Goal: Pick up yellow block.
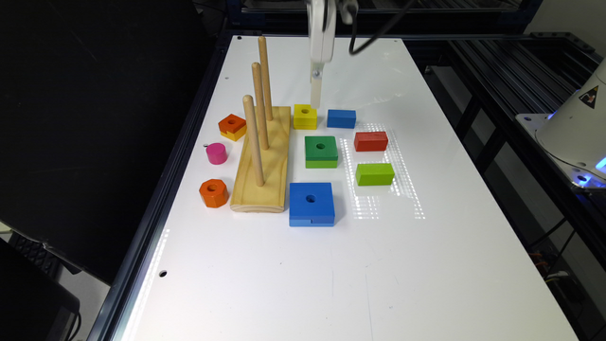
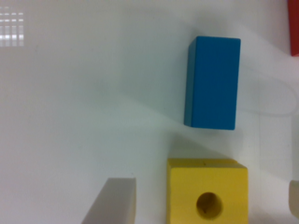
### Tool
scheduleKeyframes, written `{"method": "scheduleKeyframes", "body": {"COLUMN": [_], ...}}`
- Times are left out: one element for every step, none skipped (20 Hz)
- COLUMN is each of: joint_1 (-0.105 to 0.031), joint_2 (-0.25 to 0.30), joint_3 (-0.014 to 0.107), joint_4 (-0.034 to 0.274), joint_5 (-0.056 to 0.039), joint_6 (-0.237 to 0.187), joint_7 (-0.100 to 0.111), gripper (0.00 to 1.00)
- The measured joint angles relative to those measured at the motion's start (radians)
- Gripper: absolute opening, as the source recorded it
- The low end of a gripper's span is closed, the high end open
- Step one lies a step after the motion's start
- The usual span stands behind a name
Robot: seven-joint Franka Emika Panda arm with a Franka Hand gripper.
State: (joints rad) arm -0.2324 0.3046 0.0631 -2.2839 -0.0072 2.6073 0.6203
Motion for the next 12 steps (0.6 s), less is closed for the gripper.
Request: {"method": "scheduleKeyframes", "body": {"joint_1": [0.000,0.000,0.000,0.000,0.000,0.000,0.000,0.000,0.000,0.000,0.000,0.000], "joint_2": [0.003,0.003,0.003,0.003,0.003,0.003,0.003,0.003,0.003,0.003,0.003,0.003], "joint_3": [0.000,0.000,0.000,0.000,0.000,0.000,0.000,0.000,0.001,0.002,0.004,0.006], "joint_4": [0.002,0.004,0.005,0.007,0.008,0.008,0.008,0.009,0.010,0.011,0.012,0.013], "joint_5": [0.0000,0.0000,0.0000,0.0000,0.0000,0.0000,0.0000,0.0000,0.0000,0.0000,0.0000,0.0000], "joint_6": [0.002,0.002,0.001,0.000,0.000,0.000,0.000,0.000,0.000,0.000,0.000,0.000], "joint_7": [0.000,0.000,0.000,0.000,0.000,0.000,0.000,0.000,0.000,0.001,0.002,0.004], "gripper": [1.00,1.00,1.00,1.00,1.00,1.00,1.00,1.00,1.00,1.00,1.00,1.00]}}
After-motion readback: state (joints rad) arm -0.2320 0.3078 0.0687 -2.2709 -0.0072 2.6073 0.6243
